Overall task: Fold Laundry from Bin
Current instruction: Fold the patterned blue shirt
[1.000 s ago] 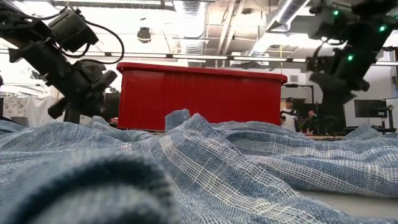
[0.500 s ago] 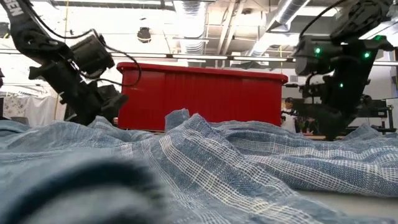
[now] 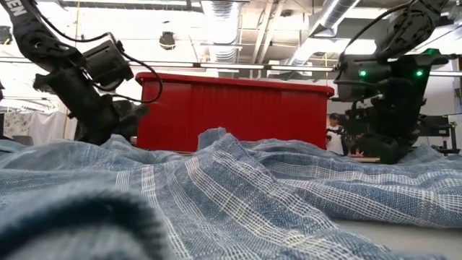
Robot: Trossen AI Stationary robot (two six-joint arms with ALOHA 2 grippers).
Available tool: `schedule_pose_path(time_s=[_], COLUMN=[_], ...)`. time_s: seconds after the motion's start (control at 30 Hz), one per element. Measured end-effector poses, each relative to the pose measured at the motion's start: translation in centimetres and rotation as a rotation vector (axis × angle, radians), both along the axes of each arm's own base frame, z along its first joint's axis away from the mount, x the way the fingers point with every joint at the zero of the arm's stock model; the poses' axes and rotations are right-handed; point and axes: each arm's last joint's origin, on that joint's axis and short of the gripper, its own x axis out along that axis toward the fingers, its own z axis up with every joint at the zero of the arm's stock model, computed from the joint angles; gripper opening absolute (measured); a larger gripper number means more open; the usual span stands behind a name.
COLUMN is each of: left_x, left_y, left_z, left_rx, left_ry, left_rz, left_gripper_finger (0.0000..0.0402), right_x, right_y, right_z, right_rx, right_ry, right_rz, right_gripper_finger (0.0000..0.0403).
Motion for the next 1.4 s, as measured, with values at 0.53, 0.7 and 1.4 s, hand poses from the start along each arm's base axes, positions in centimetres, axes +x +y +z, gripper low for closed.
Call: schedule_pose_path(time_s=[0.53, 0.7, 1.4], left_x=[-3.9, -3.8, -3.2], left_y=[-0.6, -0.6, -0.4], left_z=[1.2, 1.3, 2.1], left_rx=[0.056, 0.065, 0.101], left_ry=[0.189, 0.168, 0.164], left_rz=[0.202, 0.196, 0.136], left_gripper_finger=[0.0, 0.0, 0.0], right_x=[1.2, 2.1, 4.3], right_y=[-1.8, -2.4, 0.1], right_z=[1.0, 3.3, 3.2], right_rx=[-0.053, -0.134, -0.059], right_ry=[0.008, 0.033, 0.067], right_rz=[0.059, 0.13, 0.3], right_gripper_finger=[0.0023, 0.0024, 0.0024])
